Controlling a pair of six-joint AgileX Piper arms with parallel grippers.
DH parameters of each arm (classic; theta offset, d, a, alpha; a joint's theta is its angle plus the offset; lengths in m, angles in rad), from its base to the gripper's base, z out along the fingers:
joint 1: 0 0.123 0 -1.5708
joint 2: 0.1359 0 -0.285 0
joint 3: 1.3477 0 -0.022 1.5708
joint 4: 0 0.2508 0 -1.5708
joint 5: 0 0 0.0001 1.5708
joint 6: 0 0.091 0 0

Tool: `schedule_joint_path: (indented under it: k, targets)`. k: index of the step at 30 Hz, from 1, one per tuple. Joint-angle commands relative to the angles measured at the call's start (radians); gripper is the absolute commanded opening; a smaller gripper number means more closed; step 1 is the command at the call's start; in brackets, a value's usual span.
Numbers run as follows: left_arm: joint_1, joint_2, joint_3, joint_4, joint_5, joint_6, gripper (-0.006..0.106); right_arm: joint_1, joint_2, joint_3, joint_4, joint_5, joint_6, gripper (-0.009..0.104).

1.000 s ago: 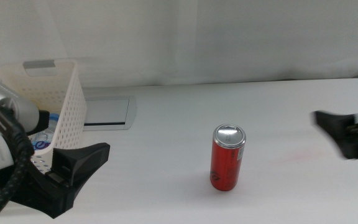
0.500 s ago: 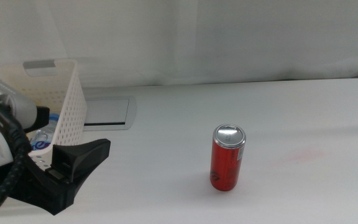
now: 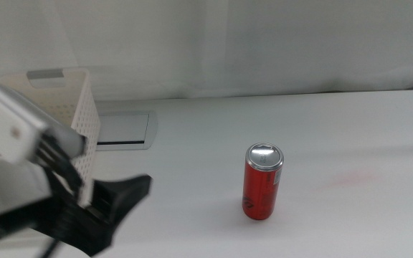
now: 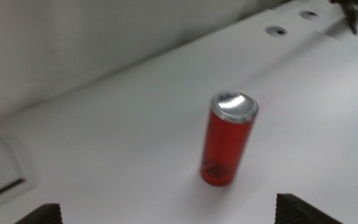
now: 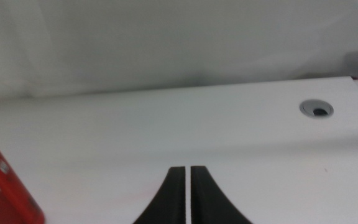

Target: Use arms to grab the bottles and put them into the dustbin to the left of the table.

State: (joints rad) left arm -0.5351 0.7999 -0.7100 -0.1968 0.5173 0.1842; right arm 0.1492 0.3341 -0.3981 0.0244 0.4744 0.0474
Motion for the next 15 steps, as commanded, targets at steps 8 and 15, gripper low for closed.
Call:
schedule_joint_path:
  k: [8, 15]
  targets:
    - [-0.102, 0.052, 0.231, -0.459, -0.341, 0.459, 0.089, -0.010, -0.051, 0.154, -0.038, -0.146, 0.010, -0.003]
    - [-0.284, 0.188, 0.285, -0.467, -0.608, 0.448, 0.089, -0.010, -0.051, 0.165, -0.031, -0.224, 0.058, -0.003]
